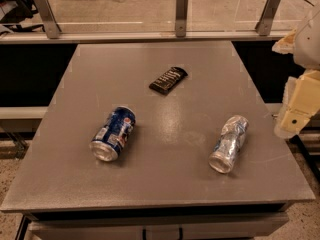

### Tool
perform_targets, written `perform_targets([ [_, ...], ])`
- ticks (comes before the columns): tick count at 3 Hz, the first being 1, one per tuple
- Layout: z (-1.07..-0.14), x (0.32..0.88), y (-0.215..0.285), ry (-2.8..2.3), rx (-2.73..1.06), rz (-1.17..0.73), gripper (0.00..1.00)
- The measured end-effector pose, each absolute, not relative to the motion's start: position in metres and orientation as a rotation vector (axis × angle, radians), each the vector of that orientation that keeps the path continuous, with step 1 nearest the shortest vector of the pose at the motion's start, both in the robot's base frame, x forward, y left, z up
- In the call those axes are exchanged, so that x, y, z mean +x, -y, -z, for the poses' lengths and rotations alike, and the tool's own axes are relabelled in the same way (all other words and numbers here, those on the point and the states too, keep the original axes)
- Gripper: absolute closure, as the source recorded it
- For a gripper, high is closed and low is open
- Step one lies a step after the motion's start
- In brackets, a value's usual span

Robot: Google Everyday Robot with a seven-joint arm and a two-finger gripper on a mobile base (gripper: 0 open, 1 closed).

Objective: Place redbull can upright

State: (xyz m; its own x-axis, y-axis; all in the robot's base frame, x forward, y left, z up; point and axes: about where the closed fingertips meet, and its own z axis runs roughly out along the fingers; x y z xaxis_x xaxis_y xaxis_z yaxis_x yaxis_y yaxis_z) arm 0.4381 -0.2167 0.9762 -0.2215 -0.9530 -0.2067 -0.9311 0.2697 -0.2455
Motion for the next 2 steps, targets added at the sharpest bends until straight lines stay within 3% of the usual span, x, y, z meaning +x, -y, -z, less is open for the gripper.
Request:
perform_targets([
  [2, -0.961, 0.455, 0.218, -2.177, -1.797, 0.084, 0.00],
])
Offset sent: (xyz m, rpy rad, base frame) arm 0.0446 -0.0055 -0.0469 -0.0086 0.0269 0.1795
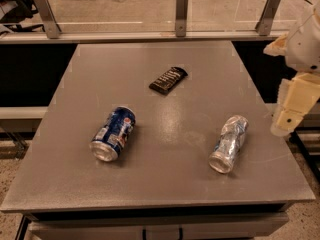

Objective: Place redbull can upright

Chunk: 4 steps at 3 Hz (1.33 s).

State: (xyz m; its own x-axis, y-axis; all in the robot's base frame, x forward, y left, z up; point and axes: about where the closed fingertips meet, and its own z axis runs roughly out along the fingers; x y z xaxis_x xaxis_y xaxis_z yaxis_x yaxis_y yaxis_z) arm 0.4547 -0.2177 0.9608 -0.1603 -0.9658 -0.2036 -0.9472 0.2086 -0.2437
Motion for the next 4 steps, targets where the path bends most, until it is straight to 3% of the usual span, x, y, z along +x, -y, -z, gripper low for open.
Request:
perform_targets([
  [2, -0.906, 0.495, 0.212, -1.840, -2.025, -0.039, 0.00],
  [4, -0.901, 0.497, 0.207, -1.721, -2.149, -0.011, 0.00],
])
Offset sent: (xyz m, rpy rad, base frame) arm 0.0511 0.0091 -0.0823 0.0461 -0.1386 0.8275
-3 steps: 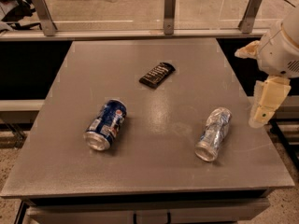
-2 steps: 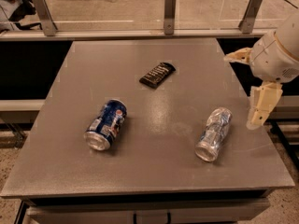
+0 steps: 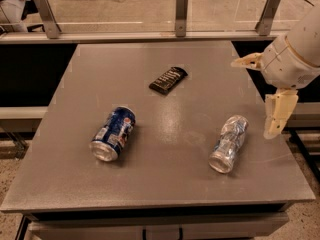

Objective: Place redbull can upright

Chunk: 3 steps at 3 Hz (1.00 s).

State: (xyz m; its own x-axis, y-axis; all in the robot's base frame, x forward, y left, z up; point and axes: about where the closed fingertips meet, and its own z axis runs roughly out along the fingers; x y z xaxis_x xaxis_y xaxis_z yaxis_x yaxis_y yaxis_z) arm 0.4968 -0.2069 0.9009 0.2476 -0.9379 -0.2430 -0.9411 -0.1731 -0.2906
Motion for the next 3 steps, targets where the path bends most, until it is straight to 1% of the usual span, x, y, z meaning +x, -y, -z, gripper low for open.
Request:
perform_targets([
  [1, -0.886, 0.496, 0.199, -1.607, -2.318, -0.035, 0.00],
  [2, -0.868, 0.487, 0.186, -1.372, -2.562, -0.099, 0.00],
  [3, -0.852, 0.482, 0.181, -1.162, -2.707, -0.149, 0.00],
])
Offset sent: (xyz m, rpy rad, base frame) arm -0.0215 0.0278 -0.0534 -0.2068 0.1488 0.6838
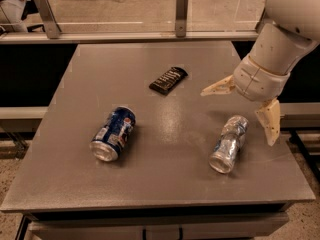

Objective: Place redbull can upright

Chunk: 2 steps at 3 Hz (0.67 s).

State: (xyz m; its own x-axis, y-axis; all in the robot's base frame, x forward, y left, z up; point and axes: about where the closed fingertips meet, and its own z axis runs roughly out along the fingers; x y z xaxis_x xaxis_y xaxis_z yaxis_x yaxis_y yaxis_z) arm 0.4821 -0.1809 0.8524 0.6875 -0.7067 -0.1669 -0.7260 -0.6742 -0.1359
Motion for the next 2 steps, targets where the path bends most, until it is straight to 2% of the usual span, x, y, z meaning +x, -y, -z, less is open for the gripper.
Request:
perform_targets([
  [2, -0.8358, 0.4668, 0.1772, -0.849, -2.863, -0.008, 0.00],
])
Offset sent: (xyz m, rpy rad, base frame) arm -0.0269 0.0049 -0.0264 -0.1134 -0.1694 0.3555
